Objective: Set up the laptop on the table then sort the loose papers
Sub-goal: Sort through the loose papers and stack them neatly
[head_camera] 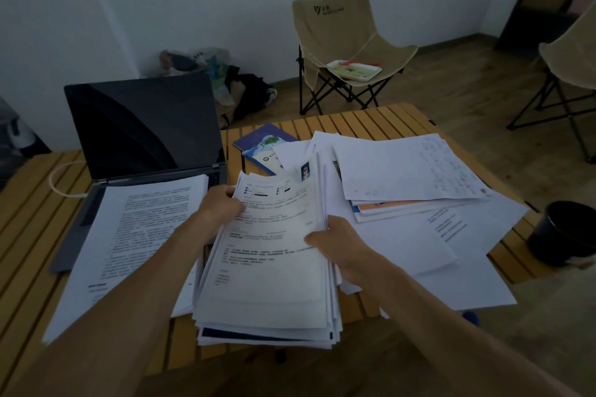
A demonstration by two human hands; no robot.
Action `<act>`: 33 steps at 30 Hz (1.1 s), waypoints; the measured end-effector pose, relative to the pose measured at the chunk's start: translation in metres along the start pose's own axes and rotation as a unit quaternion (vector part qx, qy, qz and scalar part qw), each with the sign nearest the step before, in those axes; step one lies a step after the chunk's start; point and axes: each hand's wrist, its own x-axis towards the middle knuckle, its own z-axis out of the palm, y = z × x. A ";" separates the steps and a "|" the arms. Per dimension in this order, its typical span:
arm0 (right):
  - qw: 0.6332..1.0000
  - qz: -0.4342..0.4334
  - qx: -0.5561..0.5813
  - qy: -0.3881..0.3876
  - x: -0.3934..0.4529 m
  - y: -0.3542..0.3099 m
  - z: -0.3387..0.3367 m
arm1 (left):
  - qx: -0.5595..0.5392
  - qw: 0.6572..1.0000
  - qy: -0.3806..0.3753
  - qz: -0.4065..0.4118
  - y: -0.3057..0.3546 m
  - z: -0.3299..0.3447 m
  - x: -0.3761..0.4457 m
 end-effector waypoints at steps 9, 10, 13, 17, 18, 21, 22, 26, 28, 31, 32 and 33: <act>0.990 -0.094 0.102 -0.038 -0.005 -0.004 -0.071 | -0.269 0.962 -0.044 -0.019 0.010 0.003 -0.011; 0.986 -0.114 0.110 -0.045 -0.007 -0.005 -0.078 | -0.313 0.946 -0.087 -0.017 0.018 0.001 -0.015; 0.976 -0.170 0.121 -0.058 -0.016 -0.016 -0.089 | -0.390 0.909 -0.145 0.037 0.057 -0.008 -0.032; 0.957 -0.272 0.102 -0.023 -0.028 -0.043 -0.087 | -0.378 0.907 -0.080 0.170 0.116 -0.032 -0.054; 0.951 -0.293 0.095 -0.009 -0.030 -0.052 -0.087 | -0.374 0.904 -0.071 0.196 0.128 -0.041 -0.058; 0.943 -0.322 0.085 0.003 -0.031 -0.066 -0.087 | -0.343 0.900 -0.047 0.266 0.144 -0.060 -0.072; 0.946 -0.314 0.081 -0.003 -0.030 -0.064 -0.087 | -0.329 0.902 -0.050 0.276 0.140 -0.060 -0.074; 0.964 -0.261 0.042 -0.026 -0.020 -0.040 -0.083 | -0.278 0.917 -0.083 0.272 0.110 -0.044 -0.077; 0.965 -0.259 0.029 -0.011 -0.015 -0.037 -0.076 | -0.281 0.915 -0.086 0.277 0.108 -0.036 -0.080; 0.966 -0.254 0.039 0.025 -0.011 -0.043 -0.070 | -0.292 0.915 -0.058 0.273 0.120 -0.034 -0.085; 0.966 -0.254 0.039 0.028 -0.011 -0.045 -0.070 | -0.288 0.917 -0.054 0.271 0.123 -0.037 -0.087; 0.965 -0.258 0.039 0.020 -0.012 -0.045 -0.071 | -0.287 0.918 -0.055 0.269 0.125 -0.041 -0.089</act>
